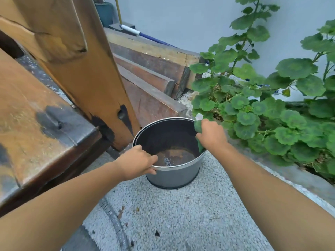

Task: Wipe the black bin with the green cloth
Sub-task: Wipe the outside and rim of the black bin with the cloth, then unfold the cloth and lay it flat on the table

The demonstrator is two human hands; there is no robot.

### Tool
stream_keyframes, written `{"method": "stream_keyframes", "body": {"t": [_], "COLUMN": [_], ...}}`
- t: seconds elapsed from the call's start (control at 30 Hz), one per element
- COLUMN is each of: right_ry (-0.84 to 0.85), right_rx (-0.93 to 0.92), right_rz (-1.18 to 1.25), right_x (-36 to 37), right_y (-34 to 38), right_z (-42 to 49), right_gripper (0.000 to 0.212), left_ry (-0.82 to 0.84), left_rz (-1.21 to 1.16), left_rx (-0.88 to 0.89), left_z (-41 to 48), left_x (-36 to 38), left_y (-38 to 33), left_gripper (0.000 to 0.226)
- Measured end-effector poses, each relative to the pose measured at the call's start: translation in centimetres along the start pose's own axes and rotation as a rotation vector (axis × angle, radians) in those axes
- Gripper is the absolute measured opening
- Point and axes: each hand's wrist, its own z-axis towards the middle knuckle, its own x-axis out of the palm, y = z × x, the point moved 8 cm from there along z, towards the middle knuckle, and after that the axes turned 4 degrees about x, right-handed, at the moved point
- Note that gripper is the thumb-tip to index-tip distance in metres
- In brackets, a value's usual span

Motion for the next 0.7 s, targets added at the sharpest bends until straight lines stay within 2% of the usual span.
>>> {"method": "stream_keyframes", "body": {"t": [0.1, 0.2, 0.27, 0.3, 0.37, 0.43, 0.53, 0.63, 0.7], "right_ry": [0.100, 0.094, 0.110, 0.142, 0.207, 0.245, 0.318, 0.445, 0.496], "right_rx": [0.072, 0.173, 0.187, 0.196, 0.259, 0.295, 0.344, 0.335, 0.318], "right_rz": [0.063, 0.177, 0.345, 0.500, 0.826, 1.037, 1.287, 1.396, 1.368], "right_x": [-0.5, -3.1, -5.9, -7.1, -10.5, -14.0, -20.6, -28.2, -33.1], "right_y": [-0.6, -1.8, -1.9, -1.8, -1.4, -0.4, 2.1, 4.7, 6.0], "right_z": [-0.3, -1.3, -2.9, -3.8, -6.5, -9.2, -13.4, -17.6, -20.0], "right_gripper": [0.026, 0.033, 0.031, 0.030, 0.023, 0.015, 0.012, 0.015, 0.021], "left_ry": [0.085, 0.261, 0.354, 0.349, 0.265, 0.081, -0.204, -0.346, -0.442], "left_rz": [-0.025, -0.090, -0.261, -0.394, -0.751, -1.255, -1.979, -2.412, -2.500], "left_rx": [-0.034, -0.121, -0.204, -0.245, -0.341, -0.499, -0.732, -0.641, -0.581], "left_z": [0.2, 0.8, 0.4, 0.4, 0.3, -0.4, -3.1, -6.4, -9.2], "left_x": [0.4, 0.8, -0.4, -1.7, -6.1, -11.3, -20.0, -29.8, -36.2], "left_y": [0.4, 0.6, 0.0, -0.4, -0.9, -1.3, -2.4, -4.9, -5.8], "left_gripper": [0.041, 0.036, 0.027, 0.025, 0.026, 0.029, 0.053, 0.060, 0.053]}}
